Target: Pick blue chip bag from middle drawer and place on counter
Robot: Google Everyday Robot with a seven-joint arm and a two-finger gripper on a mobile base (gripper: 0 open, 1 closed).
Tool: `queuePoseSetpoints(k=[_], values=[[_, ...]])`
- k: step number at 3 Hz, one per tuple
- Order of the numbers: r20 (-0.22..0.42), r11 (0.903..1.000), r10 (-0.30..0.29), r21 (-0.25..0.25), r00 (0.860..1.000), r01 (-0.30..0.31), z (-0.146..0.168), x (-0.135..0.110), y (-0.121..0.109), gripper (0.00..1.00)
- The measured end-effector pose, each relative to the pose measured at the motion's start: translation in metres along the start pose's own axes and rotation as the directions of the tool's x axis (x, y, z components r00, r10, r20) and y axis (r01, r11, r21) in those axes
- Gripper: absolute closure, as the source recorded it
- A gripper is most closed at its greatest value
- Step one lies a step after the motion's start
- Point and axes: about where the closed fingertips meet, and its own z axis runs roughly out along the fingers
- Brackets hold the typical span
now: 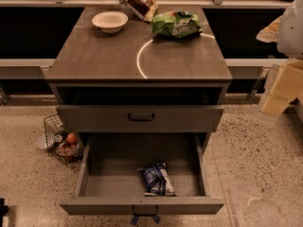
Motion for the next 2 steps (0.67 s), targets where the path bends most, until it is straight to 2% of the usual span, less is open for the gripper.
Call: queuePoseSetpoints(k=[1,2], values=[[0.000,1.0000,0.000,0.000,1.000,0.000,0.000,0.000,0.000,0.00],[0.031,0.9978,0.059,-0.032,0.998,-0.058,0.017,-0.004,0.006,0.00]])
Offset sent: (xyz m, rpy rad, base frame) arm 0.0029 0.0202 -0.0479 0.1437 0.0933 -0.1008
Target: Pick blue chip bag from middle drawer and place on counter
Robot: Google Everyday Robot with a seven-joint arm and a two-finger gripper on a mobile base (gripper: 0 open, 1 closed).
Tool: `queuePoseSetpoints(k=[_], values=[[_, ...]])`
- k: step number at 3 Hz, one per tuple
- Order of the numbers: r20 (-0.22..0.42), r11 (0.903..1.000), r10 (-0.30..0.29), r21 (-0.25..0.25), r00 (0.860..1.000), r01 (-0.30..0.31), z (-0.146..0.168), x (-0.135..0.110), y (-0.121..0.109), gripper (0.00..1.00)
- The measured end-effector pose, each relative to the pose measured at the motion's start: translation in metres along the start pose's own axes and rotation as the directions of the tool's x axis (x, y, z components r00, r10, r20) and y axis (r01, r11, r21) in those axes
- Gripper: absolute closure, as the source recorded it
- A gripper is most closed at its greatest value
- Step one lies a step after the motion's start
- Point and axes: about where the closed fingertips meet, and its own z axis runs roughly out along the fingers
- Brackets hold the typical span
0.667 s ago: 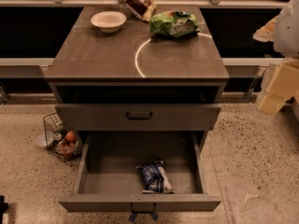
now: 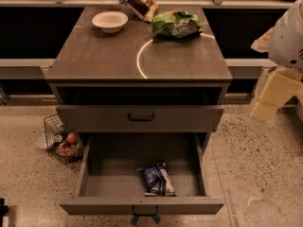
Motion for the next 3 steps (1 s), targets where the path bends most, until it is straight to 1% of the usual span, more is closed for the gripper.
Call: queuePoseSetpoints(k=[1,2,3], values=[[0.095,0.9812,0.188,-0.063,0.978,-0.182,0.032,-0.011,0.030,0.00],[0.151,0.9013,0.426,-0.156,0.892,-0.404,0.086,-0.020,0.065,0.00],[0.135,0.8407,0.534,-0.188,0.834,-0.508,0.148,-0.020,0.095,0.00]])
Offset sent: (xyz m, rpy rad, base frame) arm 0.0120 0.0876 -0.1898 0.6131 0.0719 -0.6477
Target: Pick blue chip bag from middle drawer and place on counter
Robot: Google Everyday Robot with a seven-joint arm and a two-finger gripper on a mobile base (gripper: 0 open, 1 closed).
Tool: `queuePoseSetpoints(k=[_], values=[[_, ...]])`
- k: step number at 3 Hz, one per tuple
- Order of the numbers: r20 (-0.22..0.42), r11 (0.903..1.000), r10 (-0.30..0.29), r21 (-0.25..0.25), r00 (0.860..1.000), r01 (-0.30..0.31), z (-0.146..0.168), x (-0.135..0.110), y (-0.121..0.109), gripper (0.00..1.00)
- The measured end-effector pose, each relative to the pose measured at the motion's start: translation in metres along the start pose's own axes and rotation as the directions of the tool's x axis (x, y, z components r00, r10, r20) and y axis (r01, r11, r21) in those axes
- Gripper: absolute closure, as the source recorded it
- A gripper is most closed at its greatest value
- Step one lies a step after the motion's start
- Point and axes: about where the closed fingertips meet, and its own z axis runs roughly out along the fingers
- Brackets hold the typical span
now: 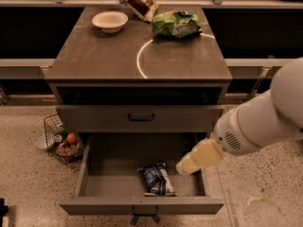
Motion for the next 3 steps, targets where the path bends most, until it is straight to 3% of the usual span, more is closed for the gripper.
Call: queuePoseSetpoints(k=[1,2,3], values=[[-0.034,0.9993,0.037,0.002,0.999,-0.037,0.075,0.029,-0.003,0.00],[0.021,0.9980,0.043,0.046,0.999,-0.043,0.082,0.021,-0.015,0.00],[0.038,0.9985,0.033,0.042,0.999,-0.034,0.105,0.008,-0.016,0.00]])
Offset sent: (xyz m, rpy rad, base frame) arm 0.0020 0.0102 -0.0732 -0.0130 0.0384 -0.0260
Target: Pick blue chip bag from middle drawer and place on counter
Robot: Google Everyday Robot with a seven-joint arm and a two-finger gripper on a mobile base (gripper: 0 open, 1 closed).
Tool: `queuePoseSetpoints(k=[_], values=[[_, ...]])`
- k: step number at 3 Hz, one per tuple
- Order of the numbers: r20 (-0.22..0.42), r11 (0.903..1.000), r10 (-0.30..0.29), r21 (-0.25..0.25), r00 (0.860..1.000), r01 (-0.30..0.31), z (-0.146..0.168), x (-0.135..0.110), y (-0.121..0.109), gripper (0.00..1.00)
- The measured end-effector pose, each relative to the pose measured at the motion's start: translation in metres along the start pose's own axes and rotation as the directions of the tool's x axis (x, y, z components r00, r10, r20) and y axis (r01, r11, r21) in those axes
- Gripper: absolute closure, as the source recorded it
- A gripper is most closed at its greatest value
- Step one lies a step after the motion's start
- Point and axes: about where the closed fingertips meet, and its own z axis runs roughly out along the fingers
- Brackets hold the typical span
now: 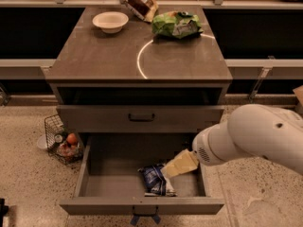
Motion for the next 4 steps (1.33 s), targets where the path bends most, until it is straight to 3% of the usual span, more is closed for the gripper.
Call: queuePoseSetpoints(k=[1,2,3,4], values=[[0.027,0.9996,0.020,-0.021,0.999,-0.020,0.029,-0.011,0.000,0.00],[-0.016,0.9917,0.119,-0.048,0.993,-0.120,0.064,0.005,-0.014,0.00],[-0.078,0.9646,0.250,-0.064,0.965,-0.256,0.101,0.040,-0.028,0.00],[-0.078,0.9647,0.250,-0.064,0.965,-0.256,0.101,0.040,-0.028,0.00]])
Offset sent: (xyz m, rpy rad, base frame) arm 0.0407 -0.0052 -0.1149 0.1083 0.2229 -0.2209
